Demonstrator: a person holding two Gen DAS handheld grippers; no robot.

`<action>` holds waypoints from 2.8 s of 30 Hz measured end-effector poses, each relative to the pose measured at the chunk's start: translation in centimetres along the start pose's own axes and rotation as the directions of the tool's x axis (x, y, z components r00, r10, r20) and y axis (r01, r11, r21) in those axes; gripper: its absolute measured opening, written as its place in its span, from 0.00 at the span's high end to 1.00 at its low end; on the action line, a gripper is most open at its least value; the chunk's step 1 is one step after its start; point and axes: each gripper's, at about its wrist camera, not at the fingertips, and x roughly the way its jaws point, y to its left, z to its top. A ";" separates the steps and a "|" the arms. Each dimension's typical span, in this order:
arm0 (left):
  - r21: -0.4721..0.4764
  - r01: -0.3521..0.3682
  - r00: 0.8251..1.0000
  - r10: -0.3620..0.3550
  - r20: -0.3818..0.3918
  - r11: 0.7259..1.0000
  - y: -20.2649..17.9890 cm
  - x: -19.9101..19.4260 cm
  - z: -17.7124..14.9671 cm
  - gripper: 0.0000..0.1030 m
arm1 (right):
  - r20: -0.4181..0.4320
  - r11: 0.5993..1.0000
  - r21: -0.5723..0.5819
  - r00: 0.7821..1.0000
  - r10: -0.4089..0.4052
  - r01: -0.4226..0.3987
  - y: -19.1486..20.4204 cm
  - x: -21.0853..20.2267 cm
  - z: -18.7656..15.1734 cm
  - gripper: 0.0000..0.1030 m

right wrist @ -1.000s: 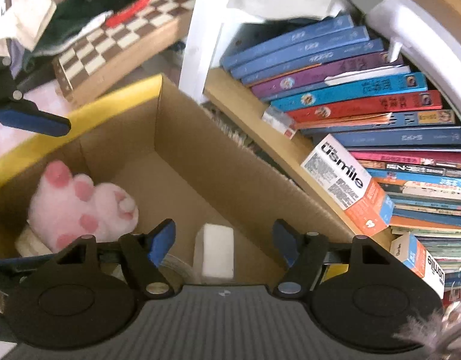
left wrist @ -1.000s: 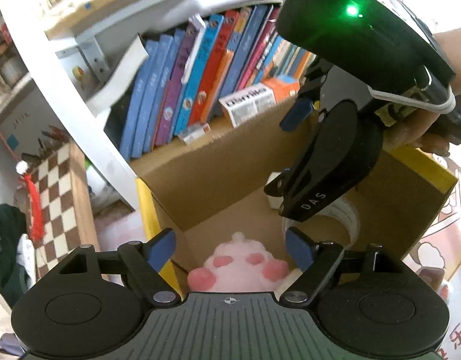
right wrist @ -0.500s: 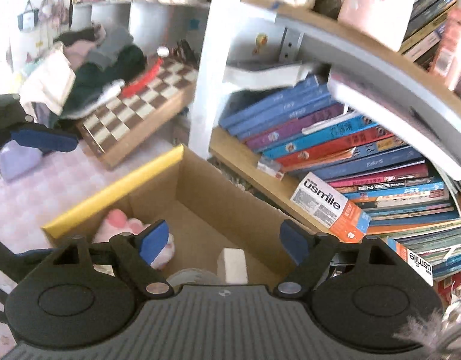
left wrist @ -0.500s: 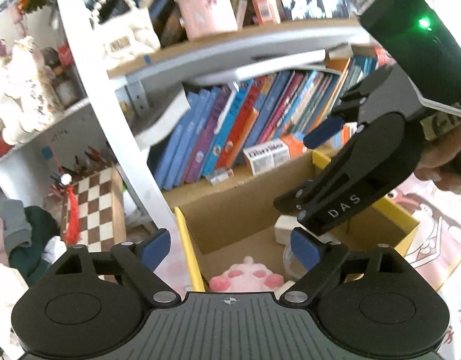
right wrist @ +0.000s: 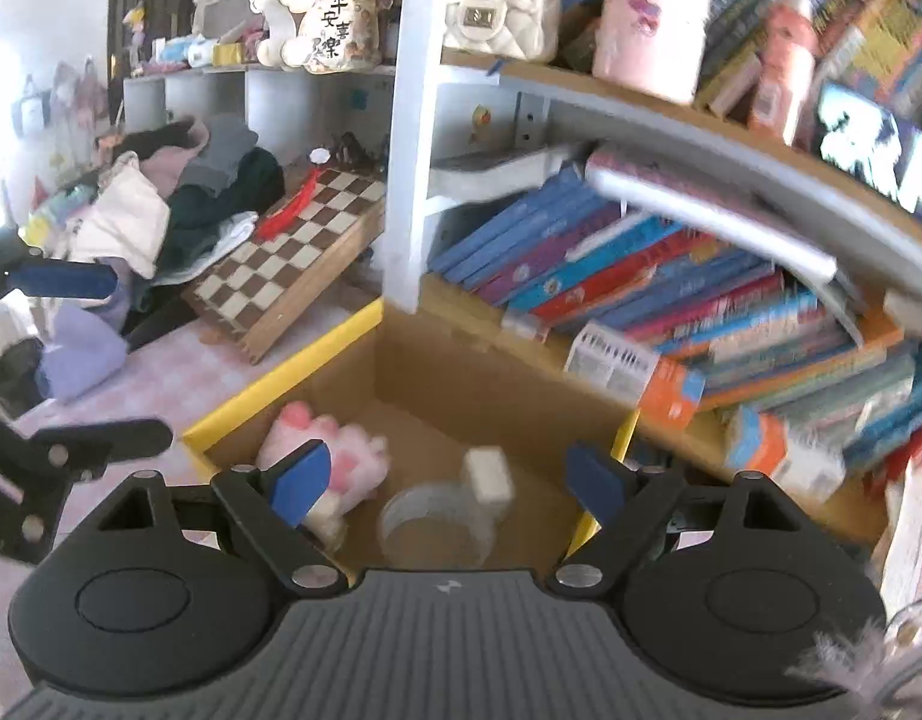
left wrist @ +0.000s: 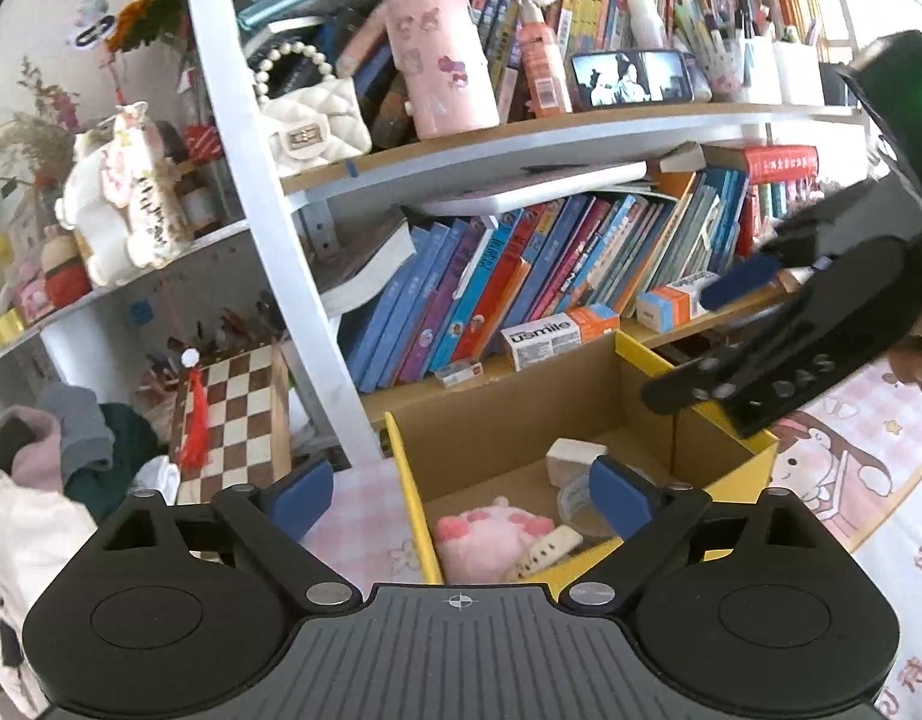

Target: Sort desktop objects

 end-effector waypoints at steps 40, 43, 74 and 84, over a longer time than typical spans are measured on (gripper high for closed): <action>-0.035 0.185 0.974 -0.188 -0.127 0.982 -0.3 -8.8 -11.0 0.07 | -0.175 0.953 0.141 0.955 -0.241 0.267 12.6 -9.7 -15.5 0.09; -0.016 0.199 0.968 -0.199 -0.156 0.980 -1.0 -8.8 -11.9 0.07 | -0.188 0.950 0.148 0.951 -0.245 0.274 13.4 -9.6 -16.3 0.09; -0.013 0.216 0.952 -0.214 -0.217 0.976 -3.6 -9.6 -15.4 0.07 | -0.217 0.939 0.151 0.937 -0.272 0.308 17.5 -9.2 -19.6 0.08; -0.045 0.185 0.956 -0.190 -0.224 0.982 -2.8 -8.7 -15.3 0.07 | -0.216 0.944 0.146 0.941 -0.261 0.296 16.9 -8.8 -19.3 0.08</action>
